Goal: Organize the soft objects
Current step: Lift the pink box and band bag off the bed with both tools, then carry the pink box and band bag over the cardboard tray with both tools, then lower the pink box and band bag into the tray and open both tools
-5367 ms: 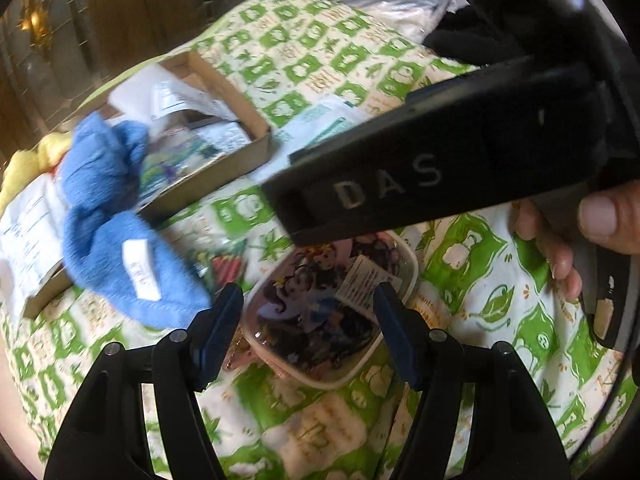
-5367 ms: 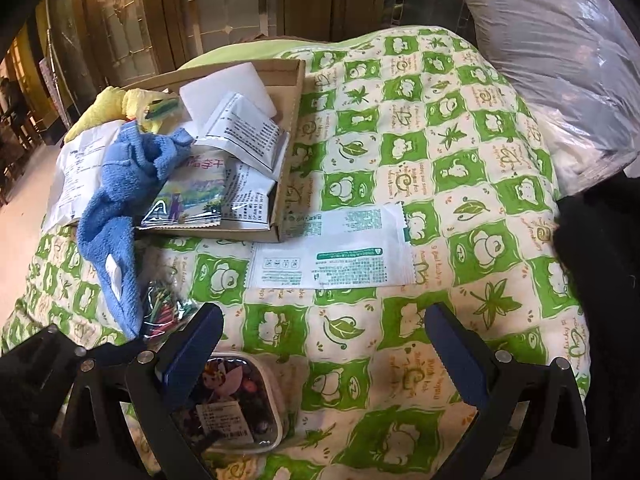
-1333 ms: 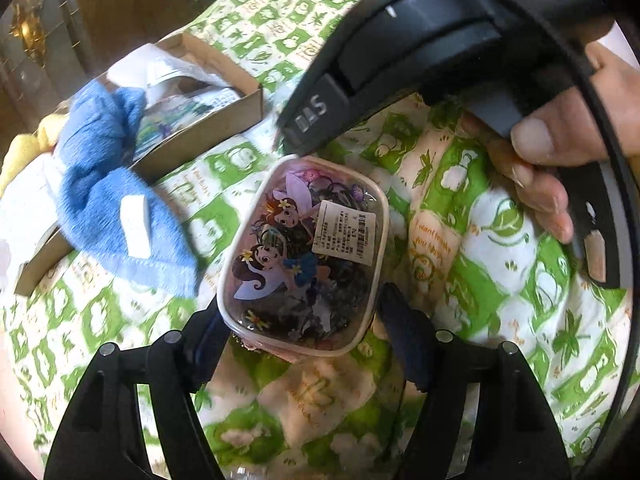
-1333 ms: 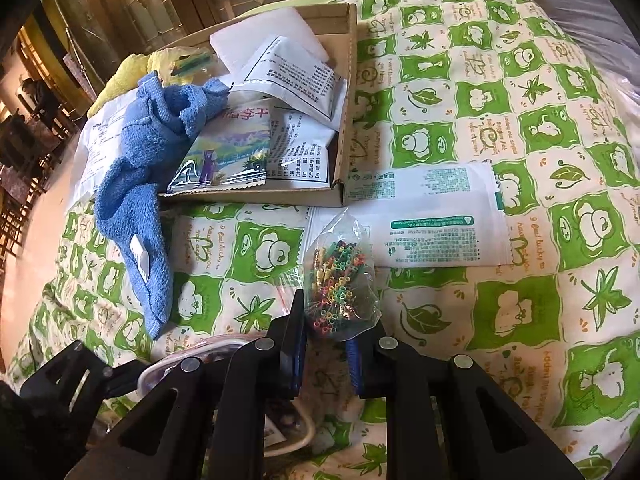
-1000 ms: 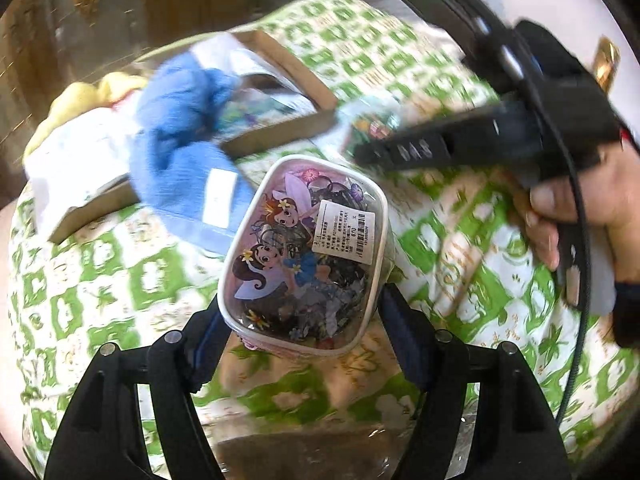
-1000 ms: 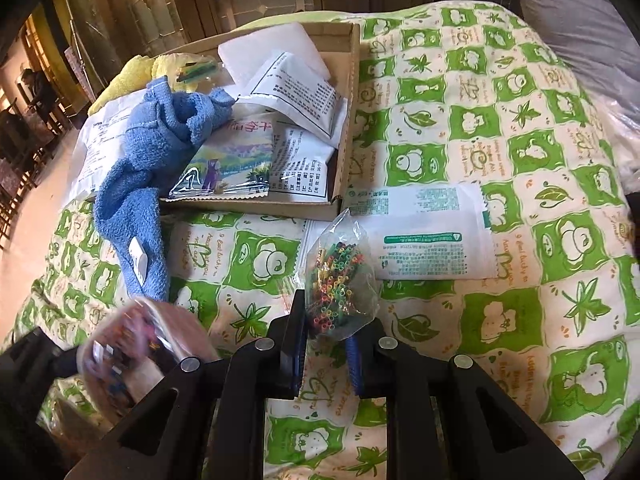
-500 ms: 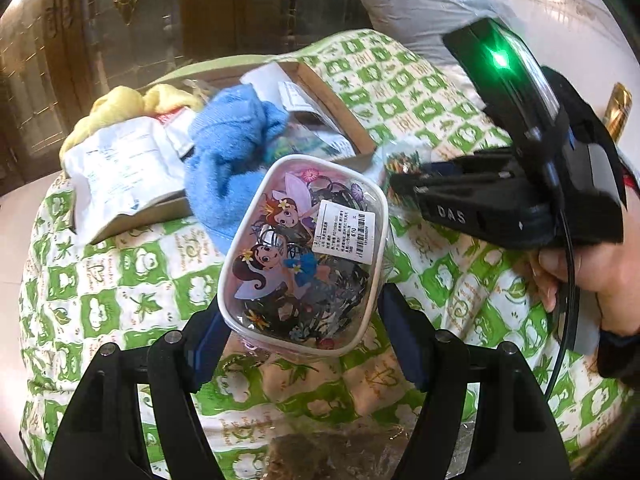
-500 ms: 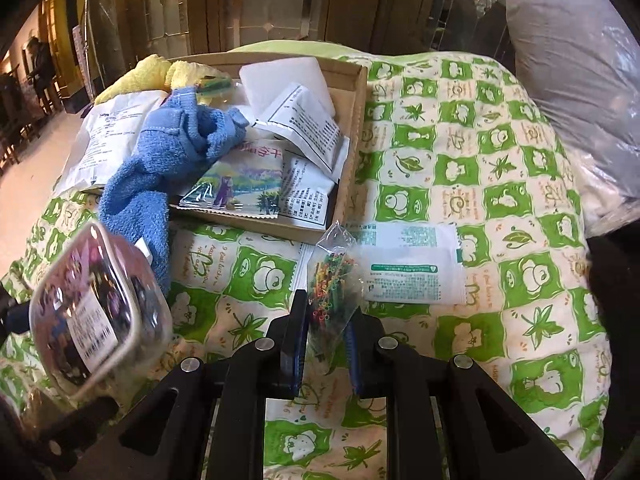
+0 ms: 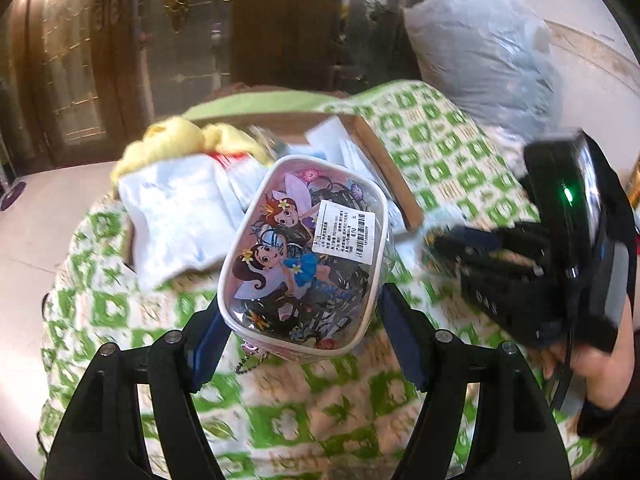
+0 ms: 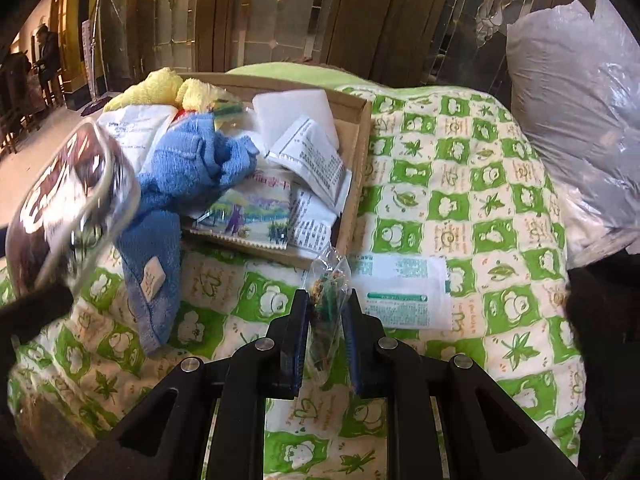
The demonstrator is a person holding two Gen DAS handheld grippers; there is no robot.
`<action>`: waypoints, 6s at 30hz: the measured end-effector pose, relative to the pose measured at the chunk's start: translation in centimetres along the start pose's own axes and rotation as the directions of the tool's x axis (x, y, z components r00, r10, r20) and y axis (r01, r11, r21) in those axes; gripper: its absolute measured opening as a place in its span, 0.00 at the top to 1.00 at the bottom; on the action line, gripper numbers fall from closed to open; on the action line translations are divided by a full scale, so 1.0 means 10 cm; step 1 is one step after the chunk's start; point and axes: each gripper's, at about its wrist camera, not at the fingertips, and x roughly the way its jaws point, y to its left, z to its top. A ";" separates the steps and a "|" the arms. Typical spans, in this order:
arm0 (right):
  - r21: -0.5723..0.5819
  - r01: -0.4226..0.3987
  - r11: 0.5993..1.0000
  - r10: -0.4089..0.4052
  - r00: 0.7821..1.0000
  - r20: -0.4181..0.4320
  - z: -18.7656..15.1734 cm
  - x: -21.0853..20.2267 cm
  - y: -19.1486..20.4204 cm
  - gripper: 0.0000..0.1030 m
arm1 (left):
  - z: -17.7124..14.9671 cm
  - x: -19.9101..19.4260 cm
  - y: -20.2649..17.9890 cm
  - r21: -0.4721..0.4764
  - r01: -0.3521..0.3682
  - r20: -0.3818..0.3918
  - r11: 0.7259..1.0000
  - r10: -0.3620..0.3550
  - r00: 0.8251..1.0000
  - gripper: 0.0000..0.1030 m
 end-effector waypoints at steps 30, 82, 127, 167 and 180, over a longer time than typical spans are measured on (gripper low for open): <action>0.107 -0.253 0.962 0.255 0.967 -0.002 0.24 0.18 -0.07 0.84 | 0.26 0.07 0.17 -0.031 -0.027 0.021 0.999 0.027 0.999 0.31; 0.018 -0.089 0.996 0.090 0.986 -0.140 -0.01 0.30 0.12 0.86 | 0.39 0.15 0.12 -0.022 -0.104 0.037 0.994 0.104 0.994 0.30; 0.105 -0.198 0.975 0.204 0.978 -0.047 0.61 0.33 -0.20 0.86 | 0.85 0.55 0.38 0.061 -0.140 0.011 0.988 0.139 0.990 0.30; 0.085 -0.044 0.995 0.041 0.999 0.033 0.93 0.91 0.34 0.66 | 1.21 1.21 0.60 0.060 -0.190 -0.016 0.980 0.192 0.981 0.29; 0.116 -0.055 0.992 0.044 0.994 0.099 0.89 0.58 0.29 0.32 | 1.28 0.91 0.53 0.046 -0.228 0.050 0.973 0.226 0.973 0.27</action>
